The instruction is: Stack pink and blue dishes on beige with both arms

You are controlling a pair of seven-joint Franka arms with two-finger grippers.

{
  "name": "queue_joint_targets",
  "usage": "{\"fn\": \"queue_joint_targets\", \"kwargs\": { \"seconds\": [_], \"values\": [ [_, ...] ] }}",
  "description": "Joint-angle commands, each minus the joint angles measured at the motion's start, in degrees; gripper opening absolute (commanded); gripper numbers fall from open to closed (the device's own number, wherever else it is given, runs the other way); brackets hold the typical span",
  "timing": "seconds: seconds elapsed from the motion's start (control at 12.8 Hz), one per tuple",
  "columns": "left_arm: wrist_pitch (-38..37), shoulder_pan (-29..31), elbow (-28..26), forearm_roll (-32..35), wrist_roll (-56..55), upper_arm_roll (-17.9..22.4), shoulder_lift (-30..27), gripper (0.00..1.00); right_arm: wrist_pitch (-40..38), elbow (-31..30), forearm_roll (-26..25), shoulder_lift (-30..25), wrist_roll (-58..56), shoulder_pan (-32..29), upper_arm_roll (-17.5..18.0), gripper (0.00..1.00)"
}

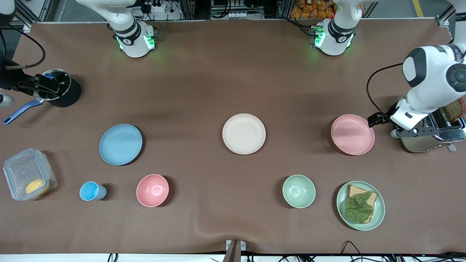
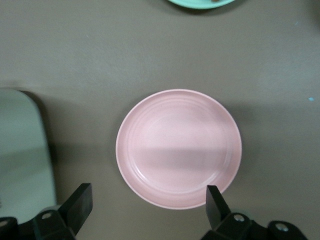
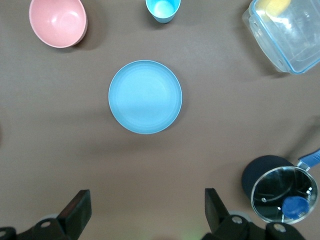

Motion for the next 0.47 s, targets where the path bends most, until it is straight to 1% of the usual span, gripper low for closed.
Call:
{"fn": "queue_joint_targets", "kwargs": {
  "seconds": [0.0, 0.08, 0.16, 0.24, 0.39],
  "values": [
    [12.73, 3.88, -8.28, 1.92, 0.71, -0.27, 0.69, 1.00, 7.46, -7.21, -0.47, -0.27, 0.46, -1.44, 0.75, 1.00],
    [16.60, 5.28, -9.34, 4.29, 0.72, -0.27, 2.89, 1.00, 10.54, -9.76, -0.47, 0.60, 0.46, -2.05, 0.75, 1.00],
    [18.90, 7.21, -9.44, 5.88, 0.63, -0.36, 5.00, 1.00, 13.70, -11.96, -0.12, 2.17, 0.55, -3.02, 0.75, 1.00],
    [19.62, 8.10, -9.44, 6.07, 0.63, -0.44, 6.32, 1.00, 17.39, -13.46, -0.12, 4.45, 0.55, -3.37, 0.75, 1.00],
    [19.63, 8.11, -9.44, 6.07, 0.63, -0.44, 7.65, 1.00, 22.15, -13.92, -0.12, 9.89, 0.46, -3.73, 0.75, 1.00]
  ]
}}
